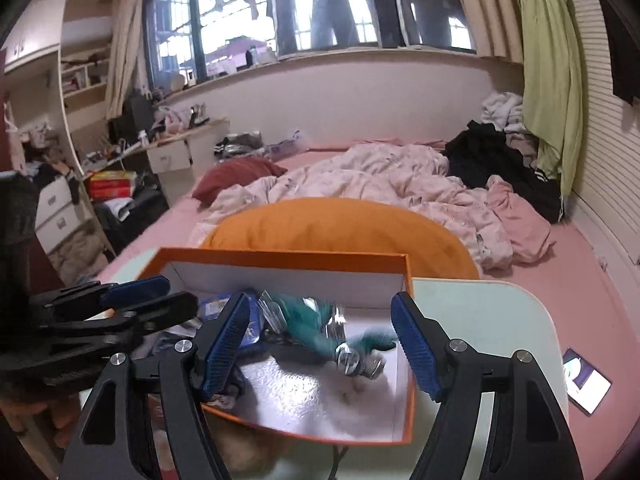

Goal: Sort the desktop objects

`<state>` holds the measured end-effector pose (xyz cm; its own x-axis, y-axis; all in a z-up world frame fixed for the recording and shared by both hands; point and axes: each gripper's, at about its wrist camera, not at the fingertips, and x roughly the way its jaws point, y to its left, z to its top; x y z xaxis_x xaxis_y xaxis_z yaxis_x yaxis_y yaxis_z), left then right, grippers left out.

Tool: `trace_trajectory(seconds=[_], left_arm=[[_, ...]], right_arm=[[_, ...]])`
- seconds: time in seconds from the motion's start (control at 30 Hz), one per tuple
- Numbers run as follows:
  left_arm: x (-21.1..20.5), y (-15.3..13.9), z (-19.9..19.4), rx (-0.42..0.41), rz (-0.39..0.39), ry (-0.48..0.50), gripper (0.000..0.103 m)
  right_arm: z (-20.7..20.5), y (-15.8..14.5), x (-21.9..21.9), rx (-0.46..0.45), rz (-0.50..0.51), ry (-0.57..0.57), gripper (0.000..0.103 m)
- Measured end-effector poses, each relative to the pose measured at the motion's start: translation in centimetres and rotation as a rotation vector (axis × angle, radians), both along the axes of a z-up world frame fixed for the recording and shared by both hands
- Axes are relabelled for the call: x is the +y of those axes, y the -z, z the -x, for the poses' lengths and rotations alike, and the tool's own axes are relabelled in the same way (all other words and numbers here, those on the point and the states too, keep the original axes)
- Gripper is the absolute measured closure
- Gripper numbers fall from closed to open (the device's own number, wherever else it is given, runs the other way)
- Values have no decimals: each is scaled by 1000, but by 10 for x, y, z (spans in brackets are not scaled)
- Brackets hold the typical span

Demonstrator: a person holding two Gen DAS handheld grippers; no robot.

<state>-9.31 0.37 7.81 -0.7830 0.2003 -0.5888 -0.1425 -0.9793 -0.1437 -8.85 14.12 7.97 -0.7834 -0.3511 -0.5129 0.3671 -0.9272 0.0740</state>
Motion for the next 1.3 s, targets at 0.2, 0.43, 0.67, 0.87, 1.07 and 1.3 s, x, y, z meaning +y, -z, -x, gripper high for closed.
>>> trace_trajectory(seconds=[0.2, 0.43, 0.67, 0.87, 1.07, 1.3], left_arm=[[-3, -13, -48, 116, 17, 38, 21], [-7, 16, -94, -23, 12, 72, 21], [-2, 56, -111, -158, 12, -16, 18], [20, 71, -109, -174, 158, -38, 0], [17, 73, -106, -162, 158, -36, 0], [15, 71, -105, -154, 159, -29, 0]], right_arm=[[-40, -9, 15, 82, 34, 0, 7], [-81, 24, 28, -112, 33, -20, 7], [-101, 70, 28, -305, -92, 97, 6], [-114, 76, 25, -278, -179, 127, 0], [-119, 80, 25, -259, -180, 119, 0], [-117, 83, 25, -250, -184, 106, 0]])
